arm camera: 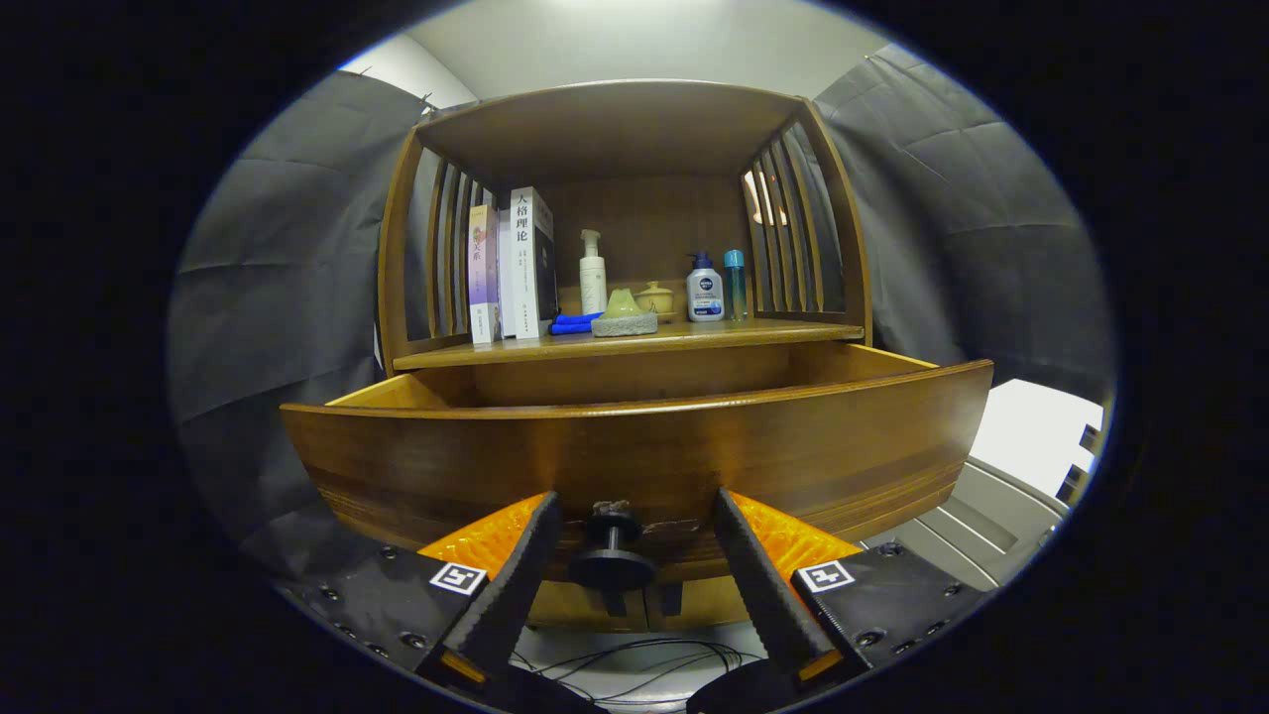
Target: Pull open the drawer, take out the items inside it, and place them on the countertop above the cabinet.
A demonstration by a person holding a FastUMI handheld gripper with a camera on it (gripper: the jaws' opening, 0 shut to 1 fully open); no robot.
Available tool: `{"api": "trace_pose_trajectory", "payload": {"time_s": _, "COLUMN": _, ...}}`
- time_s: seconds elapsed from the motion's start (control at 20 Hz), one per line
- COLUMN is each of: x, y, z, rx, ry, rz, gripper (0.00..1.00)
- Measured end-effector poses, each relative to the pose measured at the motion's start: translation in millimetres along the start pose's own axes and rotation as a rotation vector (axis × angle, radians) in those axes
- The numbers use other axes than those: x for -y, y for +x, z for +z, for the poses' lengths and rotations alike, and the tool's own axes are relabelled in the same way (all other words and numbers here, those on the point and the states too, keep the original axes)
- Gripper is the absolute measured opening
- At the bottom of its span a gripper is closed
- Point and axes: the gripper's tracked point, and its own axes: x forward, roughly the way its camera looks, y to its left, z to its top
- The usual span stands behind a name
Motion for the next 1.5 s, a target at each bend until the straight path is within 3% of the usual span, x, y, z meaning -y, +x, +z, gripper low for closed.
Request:
{"api": "trace_pose_trajectory", "payload": {"time_s": 0.85, "x": -2.2, "y": 34.3, "z": 12.1, "rx": -0.038, "ry": 0.007, "rz": -0.004, "gripper": 0.98}}
{"api": "trace_pose_trajectory", "payload": {"time_s": 1.5, "x": -5.2, "y": 86.6, "z": 20.7, "rx": -0.061, "ry": 0.011, "rz": -0.012, "gripper": 0.98}}
